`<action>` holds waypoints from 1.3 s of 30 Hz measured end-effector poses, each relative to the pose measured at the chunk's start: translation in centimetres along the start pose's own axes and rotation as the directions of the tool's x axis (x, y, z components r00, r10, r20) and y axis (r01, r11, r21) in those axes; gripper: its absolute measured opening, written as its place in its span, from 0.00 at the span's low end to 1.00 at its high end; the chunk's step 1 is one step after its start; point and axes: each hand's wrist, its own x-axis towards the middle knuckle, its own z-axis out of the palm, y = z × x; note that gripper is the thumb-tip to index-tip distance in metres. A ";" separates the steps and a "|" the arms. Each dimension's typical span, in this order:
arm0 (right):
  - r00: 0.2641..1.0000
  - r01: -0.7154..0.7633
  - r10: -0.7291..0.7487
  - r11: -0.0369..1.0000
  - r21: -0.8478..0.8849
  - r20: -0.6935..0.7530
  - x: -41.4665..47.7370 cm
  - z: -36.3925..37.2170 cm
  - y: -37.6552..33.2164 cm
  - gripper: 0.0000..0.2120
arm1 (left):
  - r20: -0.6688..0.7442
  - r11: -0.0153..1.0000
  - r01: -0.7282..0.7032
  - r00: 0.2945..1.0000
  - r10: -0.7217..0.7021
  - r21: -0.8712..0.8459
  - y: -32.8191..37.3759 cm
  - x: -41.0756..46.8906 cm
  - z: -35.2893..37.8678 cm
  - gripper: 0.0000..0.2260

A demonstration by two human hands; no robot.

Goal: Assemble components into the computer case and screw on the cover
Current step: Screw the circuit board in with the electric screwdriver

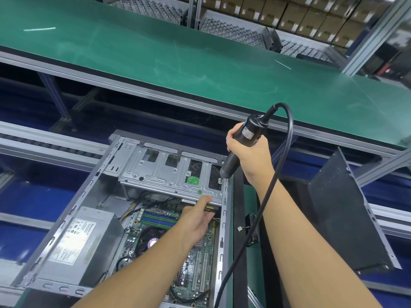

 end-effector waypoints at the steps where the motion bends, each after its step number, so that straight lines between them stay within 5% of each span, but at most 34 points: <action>1: 1.000 -0.003 0.003 1.000 0.001 0.002 0.0 0.0 0.0 0.07 | 0.001 1.000 0.001 1.000 -0.001 0.000 0.0 0.0 0.0 0.24; 11: 0.998 0.045 -0.044 0.999 0.009 -0.035 -0.6 -0.2 0.2 0.06 | 0.015 1.000 0.004 1.000 -0.004 -0.006 -0.1 0.1 -0.2 0.23; 19: 0.994 0.044 -0.043 0.999 0.003 -0.103 -0.8 0.2 0.1 0.06 | 0.103 1.000 0.012 0.995 -0.011 -0.010 0.7 -1.4 -0.6 0.48; 35: 0.964 0.228 -0.198 0.959 0.167 -0.179 -4.7 -2.3 -3.6 0.07 | 0.147 0.996 -0.064 0.986 0.073 -0.063 0.7 -3.5 -1.6 0.53; 39: 0.954 0.250 -0.213 0.953 0.169 -0.212 -6.1 -4.0 -4.0 0.08 | 0.105 0.992 -0.096 0.991 0.087 0.085 0.6 -4.1 -1.3 0.39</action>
